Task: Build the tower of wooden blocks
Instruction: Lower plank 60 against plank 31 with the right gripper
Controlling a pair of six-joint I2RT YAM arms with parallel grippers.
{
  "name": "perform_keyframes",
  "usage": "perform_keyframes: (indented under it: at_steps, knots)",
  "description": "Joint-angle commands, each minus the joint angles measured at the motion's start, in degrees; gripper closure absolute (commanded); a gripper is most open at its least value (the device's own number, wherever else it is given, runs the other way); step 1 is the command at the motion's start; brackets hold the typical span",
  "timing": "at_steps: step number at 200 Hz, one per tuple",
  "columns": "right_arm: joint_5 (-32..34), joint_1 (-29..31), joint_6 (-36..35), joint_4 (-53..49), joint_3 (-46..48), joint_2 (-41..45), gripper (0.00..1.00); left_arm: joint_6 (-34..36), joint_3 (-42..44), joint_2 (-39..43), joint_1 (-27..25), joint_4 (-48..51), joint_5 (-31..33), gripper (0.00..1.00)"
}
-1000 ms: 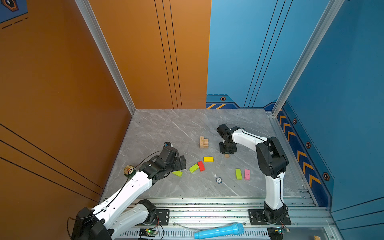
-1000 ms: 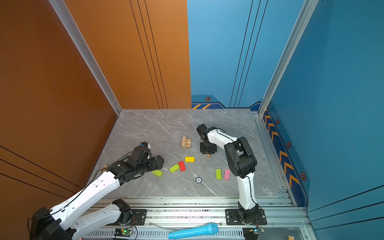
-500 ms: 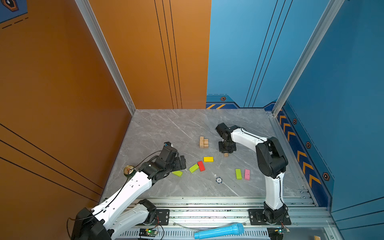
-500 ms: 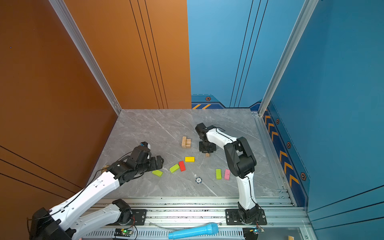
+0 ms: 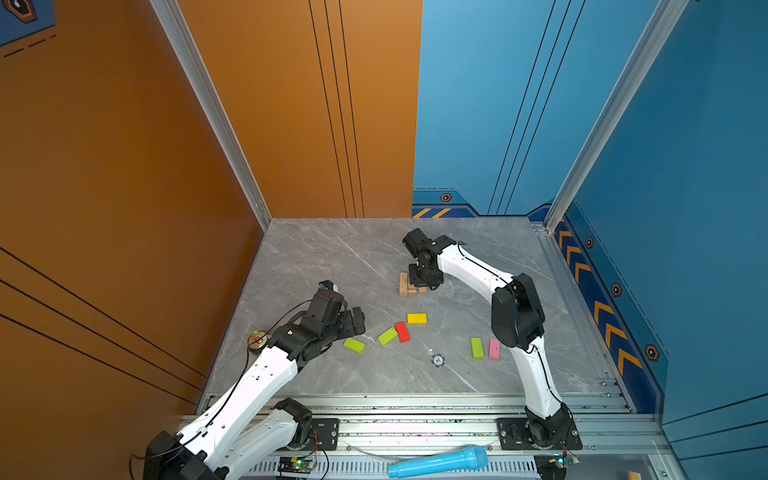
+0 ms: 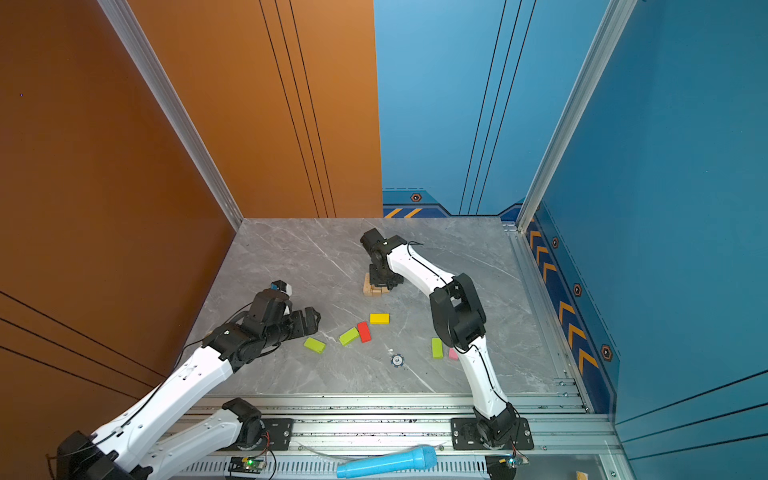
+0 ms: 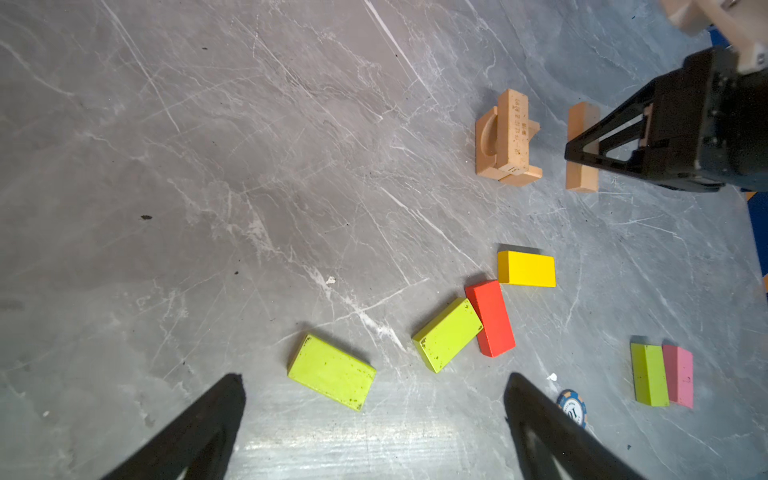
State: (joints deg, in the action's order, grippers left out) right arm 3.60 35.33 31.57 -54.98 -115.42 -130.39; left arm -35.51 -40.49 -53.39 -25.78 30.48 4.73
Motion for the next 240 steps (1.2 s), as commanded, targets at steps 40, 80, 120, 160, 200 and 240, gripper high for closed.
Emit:
perform_keyframes:
  at_steps: [40, 80, 120, 160, 200, 240]
  knots:
    - [-0.20, 0.94, 2.35, -5.57, -7.76, -4.14, 0.79, 1.75, 1.47, 1.15, 2.13, -0.23, -3.05, 0.01]
    - [-1.06, 1.14, 2.88, -5.75, -9.41, -5.50, 0.79, 1.84, 1.37, 1.18, 2.56, -0.52, -3.63, 0.01]
    - [-1.86, 1.14, 2.97, -6.08, -11.17, -6.54, 0.79, 1.77, 1.47, 1.42, 2.75, -0.51, -3.78, 0.01]
    - [-2.22, 1.16, 2.97, -6.46, -11.89, -7.27, 0.79, 1.80, 1.64, 1.62, 2.84, -0.51, -3.77, 0.01]
    - [-2.34, 1.22, 2.84, -6.62, -11.95, -7.53, 0.78, 1.80, 1.73, 1.87, 2.93, -0.55, -3.77, 0.01]
    - [-2.51, 1.22, 2.90, -6.63, -12.38, -7.91, 0.77, 1.76, 1.88, 1.99, 2.93, -0.51, -3.70, 0.01]
